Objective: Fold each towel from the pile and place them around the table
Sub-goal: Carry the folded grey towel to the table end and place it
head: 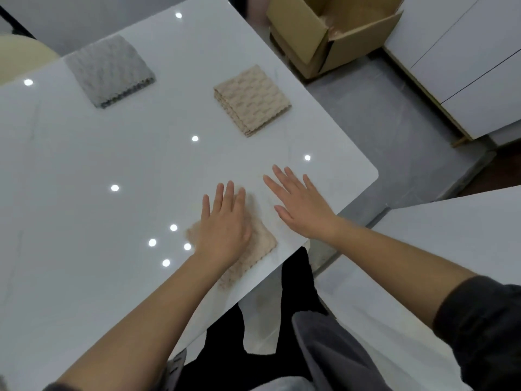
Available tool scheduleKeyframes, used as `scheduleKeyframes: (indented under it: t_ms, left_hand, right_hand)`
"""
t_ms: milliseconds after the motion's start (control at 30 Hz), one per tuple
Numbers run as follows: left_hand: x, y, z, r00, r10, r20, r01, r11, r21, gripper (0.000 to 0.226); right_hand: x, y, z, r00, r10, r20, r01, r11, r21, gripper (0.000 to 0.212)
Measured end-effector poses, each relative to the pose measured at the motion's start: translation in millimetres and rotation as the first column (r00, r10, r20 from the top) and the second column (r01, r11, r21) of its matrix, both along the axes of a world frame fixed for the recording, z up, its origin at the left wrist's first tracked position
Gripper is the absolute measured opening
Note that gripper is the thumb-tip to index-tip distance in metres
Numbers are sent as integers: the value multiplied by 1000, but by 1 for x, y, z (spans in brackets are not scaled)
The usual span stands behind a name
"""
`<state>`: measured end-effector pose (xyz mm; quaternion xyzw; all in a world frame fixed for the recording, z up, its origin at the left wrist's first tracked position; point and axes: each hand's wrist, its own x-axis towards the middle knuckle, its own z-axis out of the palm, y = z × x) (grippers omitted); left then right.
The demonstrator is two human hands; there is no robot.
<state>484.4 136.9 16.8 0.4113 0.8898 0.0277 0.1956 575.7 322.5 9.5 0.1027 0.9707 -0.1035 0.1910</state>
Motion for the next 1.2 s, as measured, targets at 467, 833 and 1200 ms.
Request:
scheduleKeyframes:
  t_ms: [467,833,1200]
  left_hand:
    - [31,170,17,912,404,72,-397,912,-100,60]
    - [20,243,17,878,479,26,-474,874,-107,60]
    - [-3,286,-12,793,609,4,-609,793,-16,56]
  right_hand:
    - [-23,212,16,950,301,83,-294,952,-90,63]
    - [-36,277,24,894,443,69,-432,891,-138,62]
    - [-99,314,6,801,598,30,-588,795,-148,62]
